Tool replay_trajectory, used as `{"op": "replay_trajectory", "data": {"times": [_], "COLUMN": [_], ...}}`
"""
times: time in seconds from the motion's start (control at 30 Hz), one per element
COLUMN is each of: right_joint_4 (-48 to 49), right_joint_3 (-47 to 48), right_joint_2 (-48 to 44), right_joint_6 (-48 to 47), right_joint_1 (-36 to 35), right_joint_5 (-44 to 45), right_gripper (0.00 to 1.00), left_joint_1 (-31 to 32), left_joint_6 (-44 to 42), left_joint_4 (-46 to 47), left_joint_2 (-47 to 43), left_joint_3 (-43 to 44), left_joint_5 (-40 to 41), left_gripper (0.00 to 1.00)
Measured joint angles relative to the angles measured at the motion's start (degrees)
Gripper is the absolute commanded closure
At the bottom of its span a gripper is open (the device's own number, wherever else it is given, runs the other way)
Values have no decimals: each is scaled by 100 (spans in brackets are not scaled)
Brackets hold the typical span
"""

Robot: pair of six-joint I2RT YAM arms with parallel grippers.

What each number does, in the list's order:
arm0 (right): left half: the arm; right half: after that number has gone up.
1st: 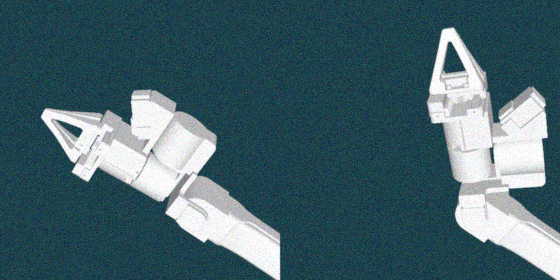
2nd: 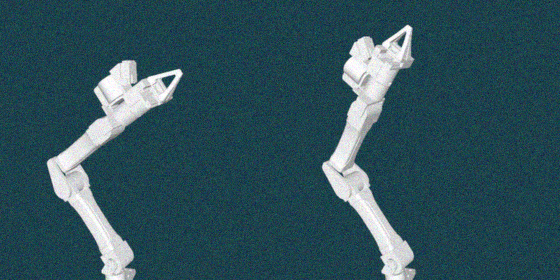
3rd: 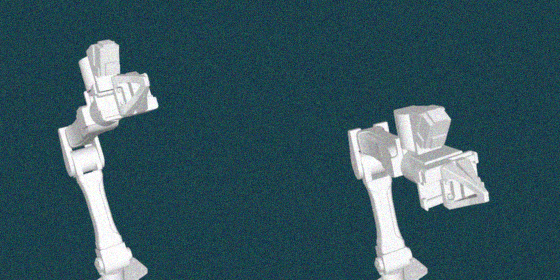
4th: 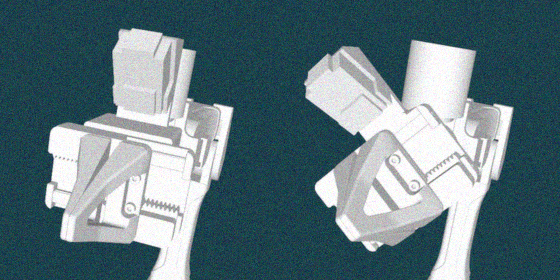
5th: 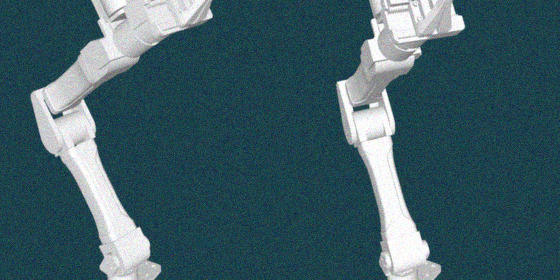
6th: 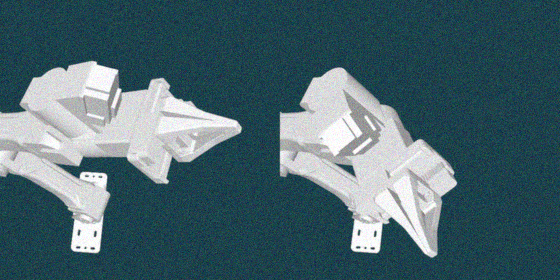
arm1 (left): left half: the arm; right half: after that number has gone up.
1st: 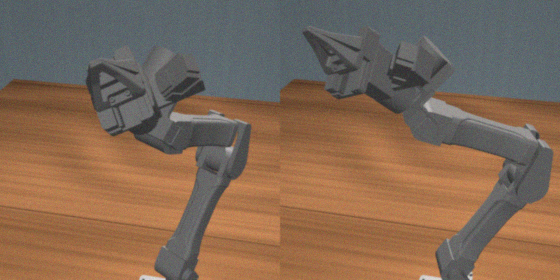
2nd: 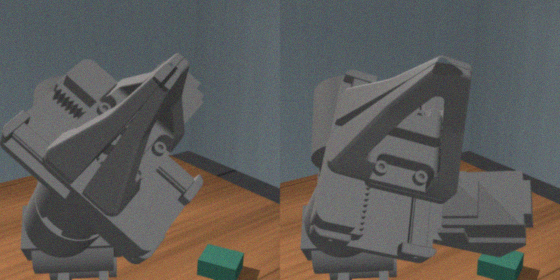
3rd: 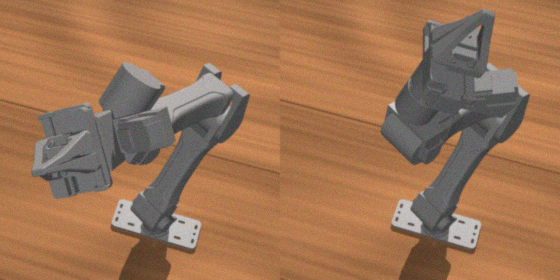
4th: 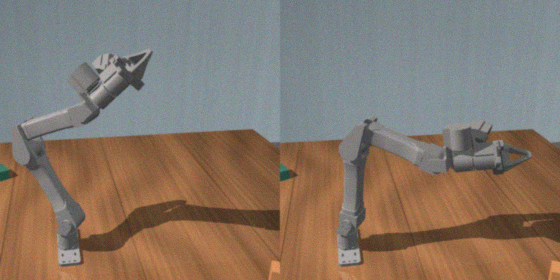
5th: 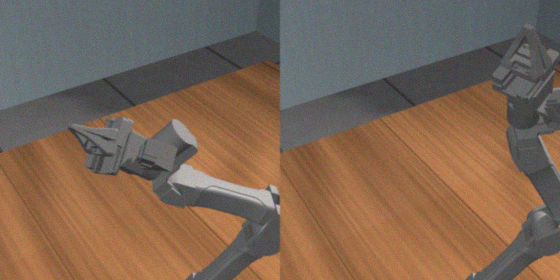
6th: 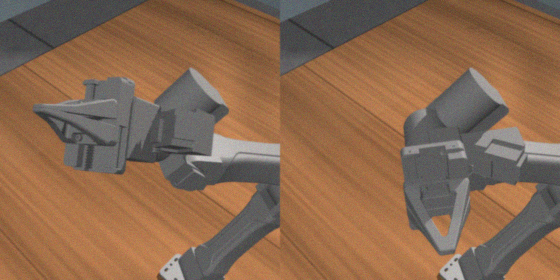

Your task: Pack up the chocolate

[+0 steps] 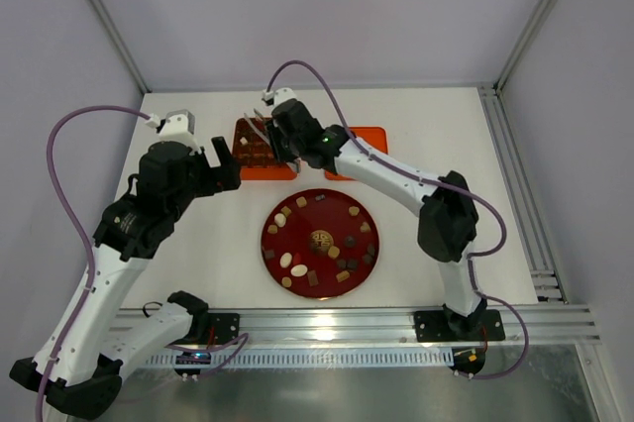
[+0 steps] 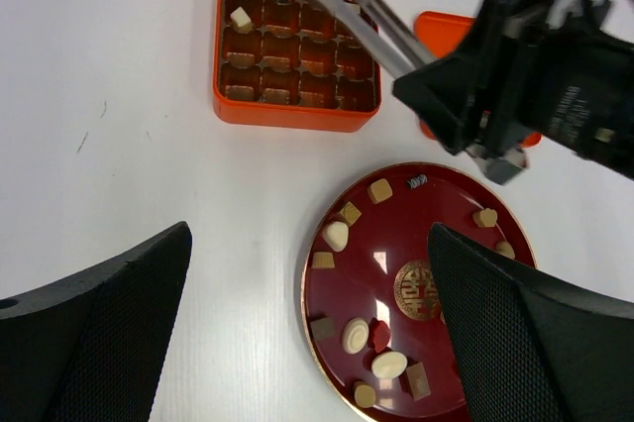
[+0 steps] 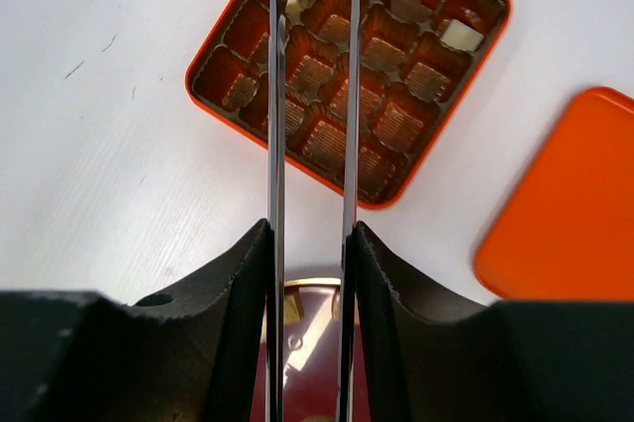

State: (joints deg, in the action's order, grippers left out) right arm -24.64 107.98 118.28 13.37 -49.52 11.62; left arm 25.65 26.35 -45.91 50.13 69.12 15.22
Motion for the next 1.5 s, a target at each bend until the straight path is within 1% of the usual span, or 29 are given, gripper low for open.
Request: {"op": "replay_trajectory", "data": {"times": [0.17, 0.3, 0.47, 0.63, 0.77, 0.87, 1.03, 1.5], "right_joint_4": [-210, -531, -1432, -2389, -2865, -2938, -2977, -2983], "right_joint_3": [-1082, -2100, -3362, -4113, -4430, -4597, -4878, -4894], "right_joint_2": [-1493, -2736, -4135, -4962, -5329, -5407, -5329, -5062], "right_joint_6": [107, 391, 881, 1362, 1637, 1744, 1853, 1965], "right_joint_1": [0, 0, -2, -33, -55, -72, -105, -111], "right_joint_5": [232, 348, 450, 468, 398, 264, 63, 79], "right_gripper": [60, 60, 60, 61, 60, 60, 60, 59], "left_joint_1": [0, 0, 0, 0, 0, 0, 0, 0], "left_joint_6": [11, 17, 24, 48, 66, 70, 70, 66], "left_joint_4": [74, 157, 289, 374, 422, 457, 496, 496], "left_joint_2": [35, 109, 184, 275, 343, 356, 356, 354], "left_joint_3": [-81, -142, -223, -256, -271, -295, -306, -339], "left_joint_5": [-48, -122, -181, -273, -313, -330, -328, -326], "left_gripper": [0, 0, 0, 0, 0, 0, 0, 0]}}
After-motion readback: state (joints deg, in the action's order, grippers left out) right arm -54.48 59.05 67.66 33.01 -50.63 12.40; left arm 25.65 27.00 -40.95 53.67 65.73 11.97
